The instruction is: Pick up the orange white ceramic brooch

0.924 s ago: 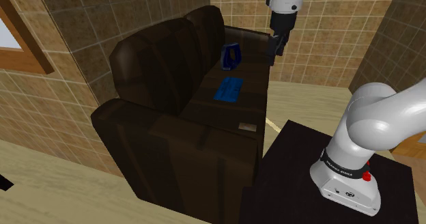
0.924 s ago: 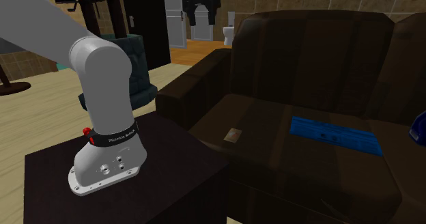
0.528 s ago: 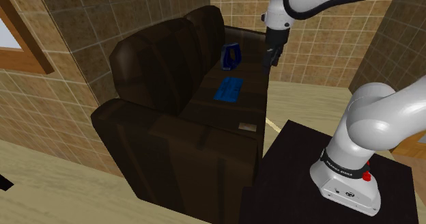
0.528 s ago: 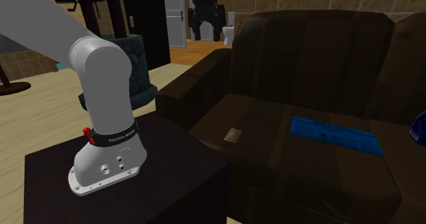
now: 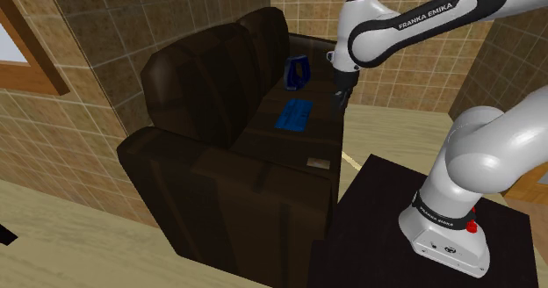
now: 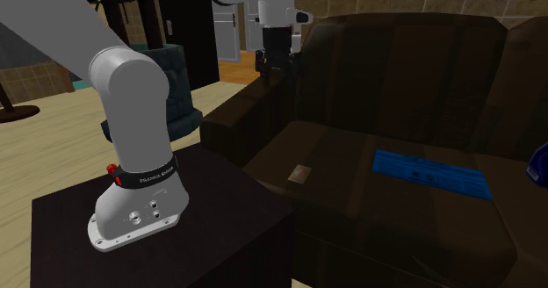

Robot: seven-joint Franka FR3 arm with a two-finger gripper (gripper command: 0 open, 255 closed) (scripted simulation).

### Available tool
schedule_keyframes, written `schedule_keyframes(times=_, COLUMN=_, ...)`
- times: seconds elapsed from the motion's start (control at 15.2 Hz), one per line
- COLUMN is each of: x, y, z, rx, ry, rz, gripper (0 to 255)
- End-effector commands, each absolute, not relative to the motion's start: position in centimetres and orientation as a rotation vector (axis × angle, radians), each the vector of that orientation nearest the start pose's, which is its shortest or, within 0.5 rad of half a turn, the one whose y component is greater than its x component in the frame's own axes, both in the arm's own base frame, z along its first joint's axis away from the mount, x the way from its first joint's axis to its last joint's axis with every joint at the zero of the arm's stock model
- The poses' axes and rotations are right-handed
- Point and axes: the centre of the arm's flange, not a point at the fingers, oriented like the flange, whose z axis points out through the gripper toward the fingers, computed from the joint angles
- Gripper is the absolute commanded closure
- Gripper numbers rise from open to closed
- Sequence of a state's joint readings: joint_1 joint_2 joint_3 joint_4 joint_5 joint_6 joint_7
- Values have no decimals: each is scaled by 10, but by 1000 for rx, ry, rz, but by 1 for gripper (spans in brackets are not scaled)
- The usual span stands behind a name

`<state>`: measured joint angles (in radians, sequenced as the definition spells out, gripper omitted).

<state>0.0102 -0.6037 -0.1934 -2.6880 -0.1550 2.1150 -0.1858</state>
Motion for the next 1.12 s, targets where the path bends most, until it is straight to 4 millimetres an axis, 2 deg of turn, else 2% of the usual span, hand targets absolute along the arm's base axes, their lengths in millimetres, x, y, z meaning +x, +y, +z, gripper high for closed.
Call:
schedule_keyframes(times=0.0, x=357, y=-75, z=389, rx=-3158, ry=-196, rz=-34, gripper=0)
schedule_keyframes(times=1.06, x=411, y=-113, z=187, rx=-3100, ry=-320, rz=-6, gripper=0)
